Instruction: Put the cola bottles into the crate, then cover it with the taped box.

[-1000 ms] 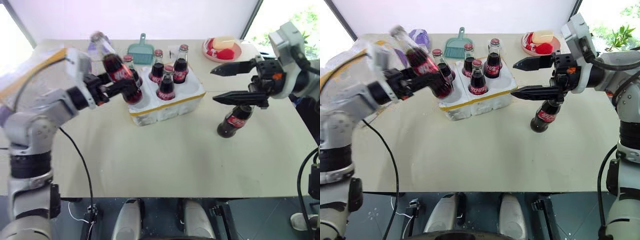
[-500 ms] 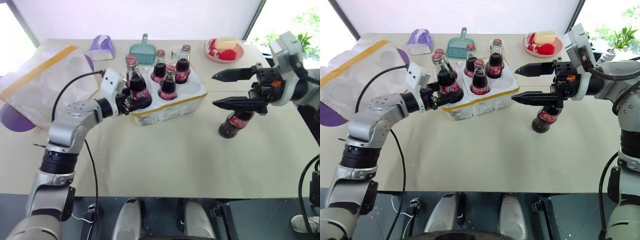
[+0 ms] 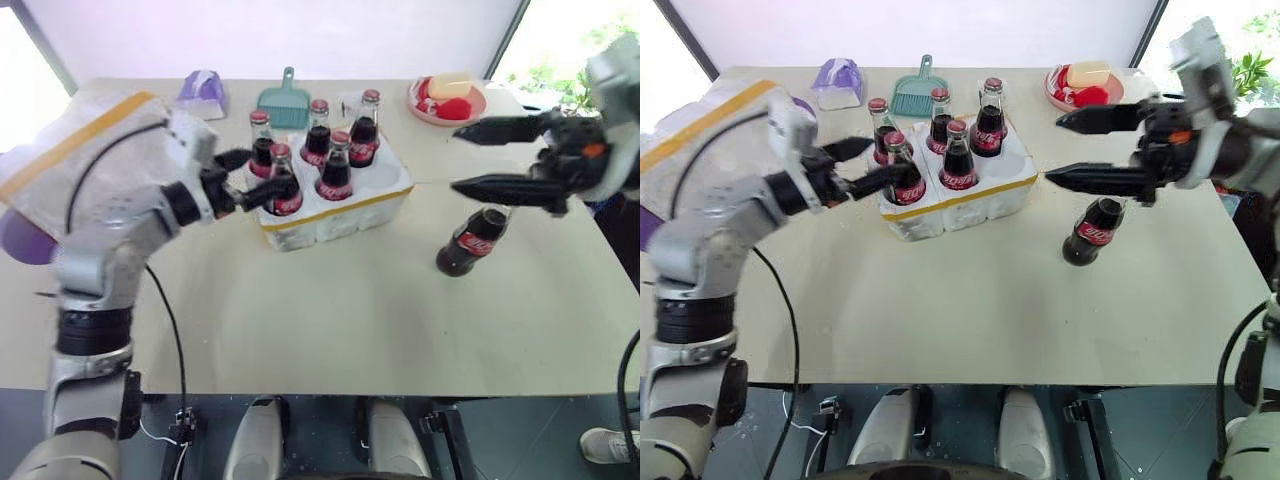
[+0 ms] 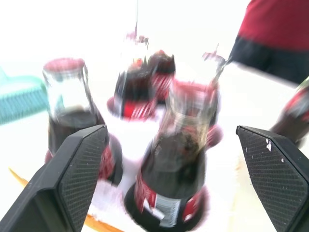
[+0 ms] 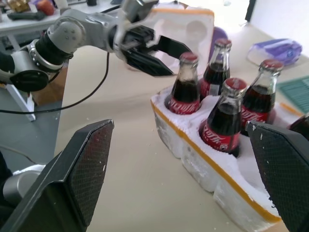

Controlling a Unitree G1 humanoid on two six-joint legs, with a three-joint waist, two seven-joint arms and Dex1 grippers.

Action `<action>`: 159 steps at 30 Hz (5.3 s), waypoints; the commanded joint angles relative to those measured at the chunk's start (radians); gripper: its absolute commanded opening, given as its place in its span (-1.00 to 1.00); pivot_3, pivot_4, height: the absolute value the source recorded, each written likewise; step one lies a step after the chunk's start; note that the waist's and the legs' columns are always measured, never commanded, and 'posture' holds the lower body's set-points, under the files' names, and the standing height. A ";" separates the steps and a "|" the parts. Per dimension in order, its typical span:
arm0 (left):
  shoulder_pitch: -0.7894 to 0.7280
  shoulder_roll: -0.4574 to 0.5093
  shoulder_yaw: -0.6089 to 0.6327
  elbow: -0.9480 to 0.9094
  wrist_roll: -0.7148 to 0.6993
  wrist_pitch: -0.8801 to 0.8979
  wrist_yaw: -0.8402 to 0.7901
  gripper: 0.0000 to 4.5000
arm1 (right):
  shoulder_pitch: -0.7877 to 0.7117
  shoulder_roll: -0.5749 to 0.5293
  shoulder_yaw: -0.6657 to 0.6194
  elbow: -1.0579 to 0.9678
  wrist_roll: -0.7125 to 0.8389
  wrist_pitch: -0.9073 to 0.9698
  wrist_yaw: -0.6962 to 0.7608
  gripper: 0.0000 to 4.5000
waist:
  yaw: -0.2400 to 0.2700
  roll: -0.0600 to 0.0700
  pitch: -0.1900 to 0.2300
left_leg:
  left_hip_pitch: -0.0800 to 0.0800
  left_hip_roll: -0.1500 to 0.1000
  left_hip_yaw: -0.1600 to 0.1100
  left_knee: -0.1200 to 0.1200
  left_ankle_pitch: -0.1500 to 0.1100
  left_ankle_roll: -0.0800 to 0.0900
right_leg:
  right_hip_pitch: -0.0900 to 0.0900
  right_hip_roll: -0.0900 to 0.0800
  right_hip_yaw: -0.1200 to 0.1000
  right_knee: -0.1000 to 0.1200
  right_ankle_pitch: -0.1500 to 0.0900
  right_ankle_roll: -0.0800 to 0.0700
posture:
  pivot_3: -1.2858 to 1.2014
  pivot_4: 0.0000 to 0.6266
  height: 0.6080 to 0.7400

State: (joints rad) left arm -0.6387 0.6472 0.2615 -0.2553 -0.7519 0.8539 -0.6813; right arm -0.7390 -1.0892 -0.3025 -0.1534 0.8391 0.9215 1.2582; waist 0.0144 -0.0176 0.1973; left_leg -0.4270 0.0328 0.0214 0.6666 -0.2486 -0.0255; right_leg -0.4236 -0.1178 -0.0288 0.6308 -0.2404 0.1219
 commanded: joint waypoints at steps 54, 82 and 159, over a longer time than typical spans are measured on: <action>0.055 0.083 -0.202 -0.160 -0.058 -0.036 -0.194 1.00 | 0.508 0.498 -0.108 0.046 -0.163 -0.338 -0.588 0.28 | -0.003 -0.001 -0.002 | 0.016 0.000 0.000 -0.002 -0.001 0.001 | 0.016 0.001 0.001 -0.002 -0.002 -0.001 | 0.03 -0.52 0.94; 0.146 0.082 -0.109 -0.222 -0.070 -0.060 -0.088 1.00 | -0.273 0.604 0.374 0.658 -0.493 -0.575 -0.365 0.28 | -0.029 0.002 0.000 | 0.001 0.000 0.000 -0.002 0.000 0.001 | 0.000 0.001 0.001 0.000 -0.001 -0.001 | 0.03 -0.52 0.94; -0.398 0.598 -0.303 1.538 0.926 -0.841 -0.553 -0.42 | -0.216 0.047 0.123 0.025 -0.082 -0.055 0.065 1.00 | -0.026 0.000 0.000 | -0.001 0.001 0.004 -0.002 0.000 0.000 | -0.006 0.000 0.000 0.005 -0.002 -0.002 | 0.03 -0.52 0.94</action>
State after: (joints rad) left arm -1.0115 1.2249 -0.0568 1.2926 0.1767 0.0169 -1.2350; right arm -0.9456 -1.0290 -0.1464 -0.1117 0.7514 0.8853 1.3289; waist -0.0118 -0.0178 0.1969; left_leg -0.4278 0.0341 0.0257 0.6648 -0.2487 -0.0257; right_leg -0.4293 -0.1179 -0.0286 0.6354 -0.2424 0.1202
